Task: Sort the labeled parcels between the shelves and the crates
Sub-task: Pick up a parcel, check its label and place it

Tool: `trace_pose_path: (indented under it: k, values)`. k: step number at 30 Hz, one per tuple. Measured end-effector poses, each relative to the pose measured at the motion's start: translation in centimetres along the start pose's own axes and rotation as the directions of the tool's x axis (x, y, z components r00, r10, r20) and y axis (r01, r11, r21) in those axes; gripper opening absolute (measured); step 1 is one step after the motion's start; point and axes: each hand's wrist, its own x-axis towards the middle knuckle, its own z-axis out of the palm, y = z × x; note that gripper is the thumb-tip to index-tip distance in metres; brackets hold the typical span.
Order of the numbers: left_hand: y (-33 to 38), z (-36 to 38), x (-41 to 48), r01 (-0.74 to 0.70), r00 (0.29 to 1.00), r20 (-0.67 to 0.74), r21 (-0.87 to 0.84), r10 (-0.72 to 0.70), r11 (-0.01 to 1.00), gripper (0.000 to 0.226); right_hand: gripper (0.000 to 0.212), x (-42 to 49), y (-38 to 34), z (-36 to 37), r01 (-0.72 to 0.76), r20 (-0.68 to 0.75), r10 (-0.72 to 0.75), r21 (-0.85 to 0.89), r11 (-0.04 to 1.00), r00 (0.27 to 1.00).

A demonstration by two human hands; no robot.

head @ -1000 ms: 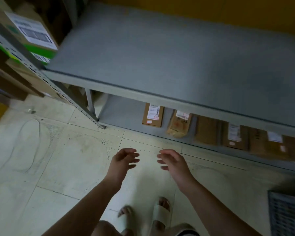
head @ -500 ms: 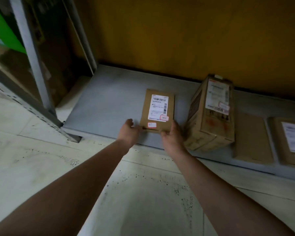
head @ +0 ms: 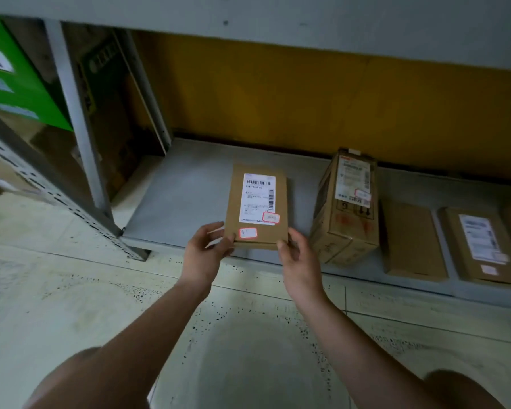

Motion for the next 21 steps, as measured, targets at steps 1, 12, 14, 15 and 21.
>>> trace_pose_path:
  k: [1,12,14,15,21]
  values:
    - [0.6,-0.5,-1.0,-0.027,1.0,0.007,-0.025,0.027,0.999,0.039,0.032,-0.5,-0.5,-0.5,0.008,-0.019,-0.007,0.075,0.997,1.0]
    - [1.7,-3.1,-6.0,-0.066,0.985,0.158,0.006,0.064,0.998,0.048,0.039,-3.4,-1.7,-3.0,0.143,0.027,-0.148,0.141,0.98,0.989]
    - [1.4,-3.2,-5.9,-0.067,0.986,0.152,0.006,0.065,0.998,0.048,0.039,-3.2,-1.3,-2.6,0.133,0.024,-0.138,0.153,0.979,0.99]
    - [1.2,-3.2,-5.8,-0.065,0.986,0.153,0.008,0.063,0.998,0.048,0.04,-3.1,-1.1,-2.5,0.126,0.024,-0.131,0.154,0.98,0.991]
    - [0.7,-3.2,-6.4,-0.05,0.986,0.157,0.026,0.045,0.998,0.047,0.04,-3.7,-0.3,-3.1,0.114,0.027,-0.118,0.125,0.986,0.993]
